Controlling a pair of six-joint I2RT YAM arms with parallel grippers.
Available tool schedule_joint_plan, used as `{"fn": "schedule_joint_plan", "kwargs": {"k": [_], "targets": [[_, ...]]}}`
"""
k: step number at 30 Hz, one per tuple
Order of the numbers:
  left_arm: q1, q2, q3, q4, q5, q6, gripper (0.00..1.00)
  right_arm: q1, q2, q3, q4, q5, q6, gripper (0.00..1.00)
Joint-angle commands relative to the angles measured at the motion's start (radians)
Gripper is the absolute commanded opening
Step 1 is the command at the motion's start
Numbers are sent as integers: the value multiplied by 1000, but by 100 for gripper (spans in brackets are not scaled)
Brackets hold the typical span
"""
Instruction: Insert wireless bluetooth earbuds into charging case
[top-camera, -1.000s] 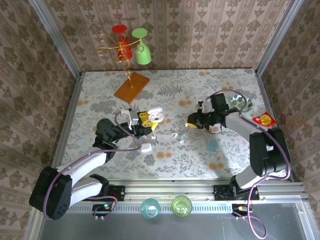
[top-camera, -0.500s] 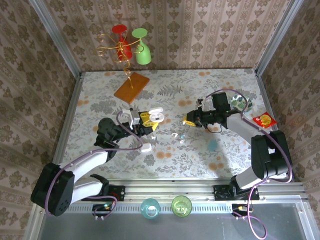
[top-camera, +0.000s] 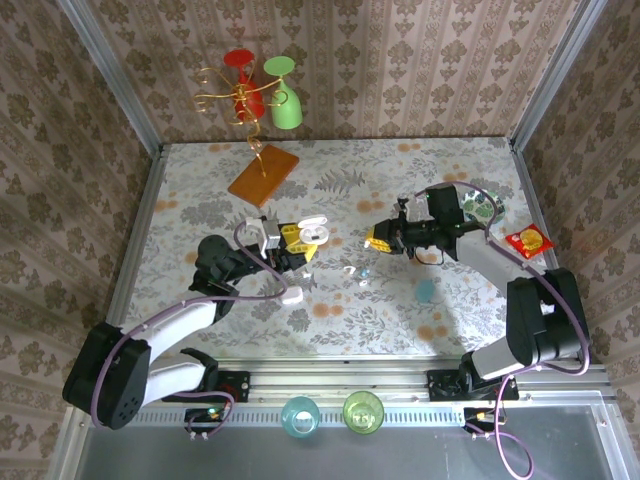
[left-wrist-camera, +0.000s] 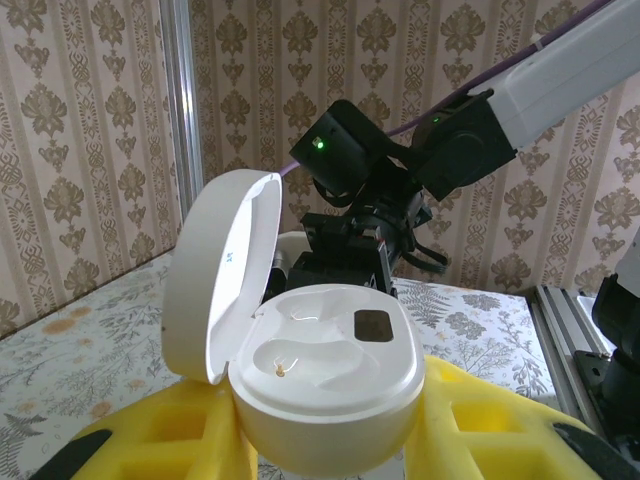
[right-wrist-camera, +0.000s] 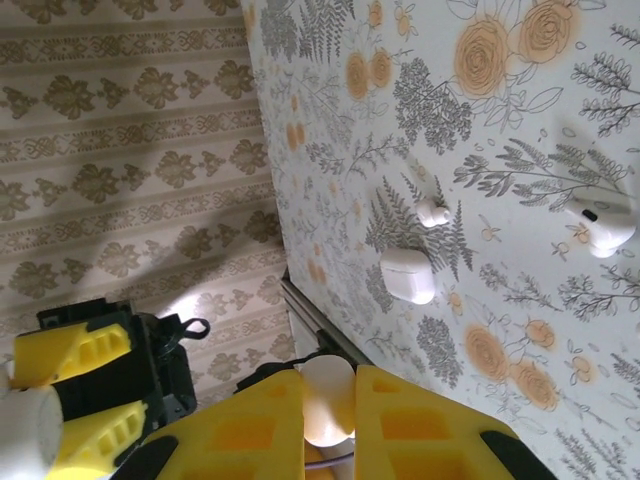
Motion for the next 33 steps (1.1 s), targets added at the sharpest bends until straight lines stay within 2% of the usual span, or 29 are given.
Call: {"fn": "schedule_joint_plan", "kwargs": {"k": [1, 8, 15, 22, 33], "targets": [[5, 11, 30, 61, 22, 10, 30, 1, -47, -29, 8, 10, 110, 16], [4, 56, 43, 59, 6, 53, 29, 35, -133, 23, -48, 47, 56, 17], [4, 130, 63, 108, -62, 113, 29, 131, -190, 108, -35, 97, 34, 17], [4, 228, 76, 224, -112, 102, 28, 229, -160, 218, -3, 148, 23, 17], [-9, 269, 85, 231, -118, 118, 27, 292, -65, 338, -67, 216, -22, 16]]}}
